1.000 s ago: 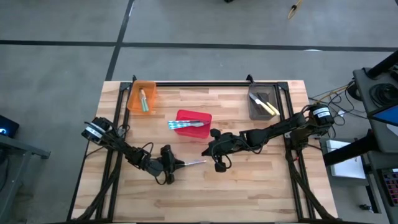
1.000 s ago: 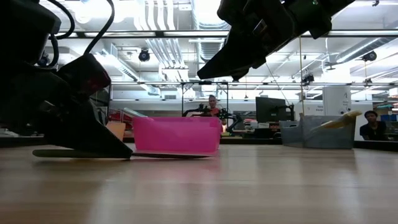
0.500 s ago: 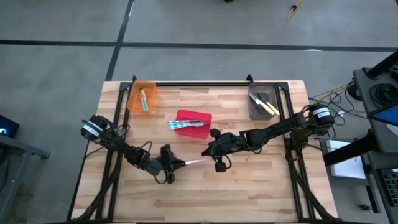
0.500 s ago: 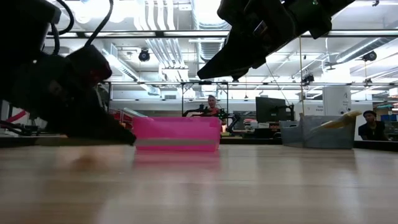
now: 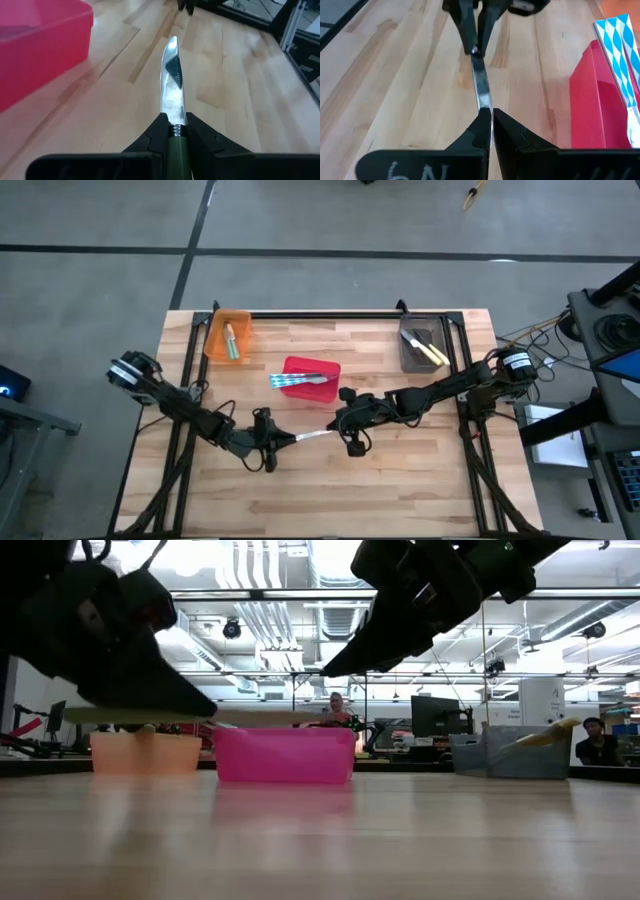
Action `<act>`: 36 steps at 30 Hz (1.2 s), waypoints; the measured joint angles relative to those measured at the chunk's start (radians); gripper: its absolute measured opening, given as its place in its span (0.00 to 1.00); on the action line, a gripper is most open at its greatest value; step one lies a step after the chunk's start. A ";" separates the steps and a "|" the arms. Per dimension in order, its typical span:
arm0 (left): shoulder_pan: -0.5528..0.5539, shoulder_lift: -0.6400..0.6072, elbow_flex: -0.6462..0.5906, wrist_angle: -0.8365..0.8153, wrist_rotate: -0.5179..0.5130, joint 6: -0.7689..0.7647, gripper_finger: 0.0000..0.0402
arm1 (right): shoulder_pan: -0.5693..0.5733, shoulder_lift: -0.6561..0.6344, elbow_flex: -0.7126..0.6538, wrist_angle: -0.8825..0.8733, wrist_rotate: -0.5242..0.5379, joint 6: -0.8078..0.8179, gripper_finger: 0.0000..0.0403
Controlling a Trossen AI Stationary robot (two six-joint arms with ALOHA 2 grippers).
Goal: Sort silverware by color (type)
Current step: Put the green table knife into the orange bin
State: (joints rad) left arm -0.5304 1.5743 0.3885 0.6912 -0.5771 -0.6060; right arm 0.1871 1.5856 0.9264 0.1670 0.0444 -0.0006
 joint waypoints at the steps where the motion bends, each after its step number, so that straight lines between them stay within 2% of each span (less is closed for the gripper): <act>1: 0.000 -0.020 0.000 -0.016 0.000 -0.002 0.07 | 0.000 0.000 0.000 -0.001 0.000 0.000 0.02; 11: -0.003 -0.212 0.000 -0.182 -0.006 -0.058 0.07 | 0.000 0.000 0.000 -0.005 0.000 0.004 0.02; 24: -0.018 -0.414 0.043 -0.272 -0.005 -0.115 0.07 | 0.000 0.000 0.000 -0.007 0.000 -0.003 0.02; 28: -0.015 -0.489 0.104 -0.449 -0.075 -0.116 0.07 | 0.000 0.000 0.000 -0.007 0.000 -0.014 0.02; 36: 0.014 -0.578 0.313 -1.053 -0.235 -0.204 0.07 | 0.000 0.000 0.000 -0.010 0.000 -0.013 0.02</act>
State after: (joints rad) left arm -0.5161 0.9962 0.7015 -0.3619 -0.8123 -0.8096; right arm 0.1867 1.5856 0.9264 0.1565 0.0448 -0.0135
